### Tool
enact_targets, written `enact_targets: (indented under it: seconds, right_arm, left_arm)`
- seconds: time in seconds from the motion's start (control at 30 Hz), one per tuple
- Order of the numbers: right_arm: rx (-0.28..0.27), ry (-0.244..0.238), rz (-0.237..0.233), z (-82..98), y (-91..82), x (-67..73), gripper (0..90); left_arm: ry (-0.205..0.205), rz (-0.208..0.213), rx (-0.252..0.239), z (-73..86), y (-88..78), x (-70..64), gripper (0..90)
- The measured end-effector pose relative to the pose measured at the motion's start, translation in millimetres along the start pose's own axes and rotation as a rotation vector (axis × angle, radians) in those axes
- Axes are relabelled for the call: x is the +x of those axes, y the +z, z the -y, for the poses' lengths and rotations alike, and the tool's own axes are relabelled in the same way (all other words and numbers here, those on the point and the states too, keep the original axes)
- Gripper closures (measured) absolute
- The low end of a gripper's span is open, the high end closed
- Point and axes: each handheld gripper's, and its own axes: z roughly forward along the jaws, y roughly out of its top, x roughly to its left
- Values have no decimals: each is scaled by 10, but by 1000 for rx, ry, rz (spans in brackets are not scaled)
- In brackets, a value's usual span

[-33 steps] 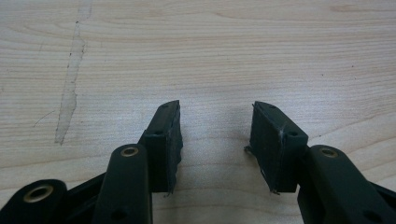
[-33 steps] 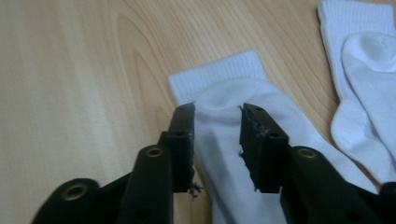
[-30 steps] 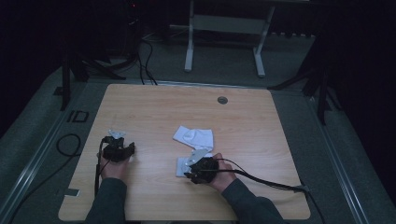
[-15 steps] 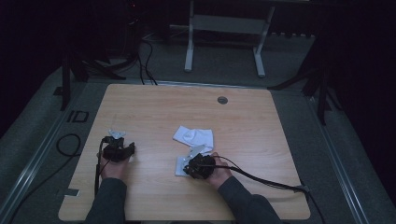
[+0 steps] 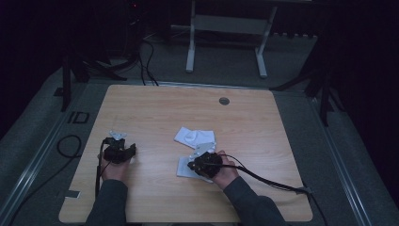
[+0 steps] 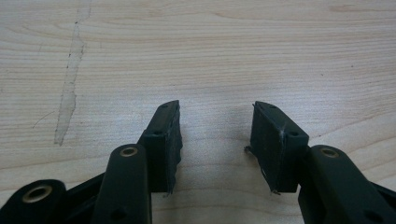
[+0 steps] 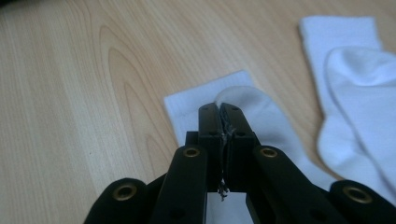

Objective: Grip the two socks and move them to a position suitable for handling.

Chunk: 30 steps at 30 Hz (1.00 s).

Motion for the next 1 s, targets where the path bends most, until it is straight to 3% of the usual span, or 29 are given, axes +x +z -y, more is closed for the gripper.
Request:
enact_targets:
  seconds: [0.47, 0.83, 1.0]
  right_arm:
    - [-28, -29, 99, -21, -387, -71, 879]
    - [-20, 45, 174, 231, -582, -295, 880]
    - [-22, 111, 198, 444, -662, -411, 880]
  left_arm:
    - [0, 1, 0, 0, 0, 1, 529]
    - [0, 1, 0, 0, 0, 1, 528]
    - [1, 1, 0, 0, 0, 1, 528]
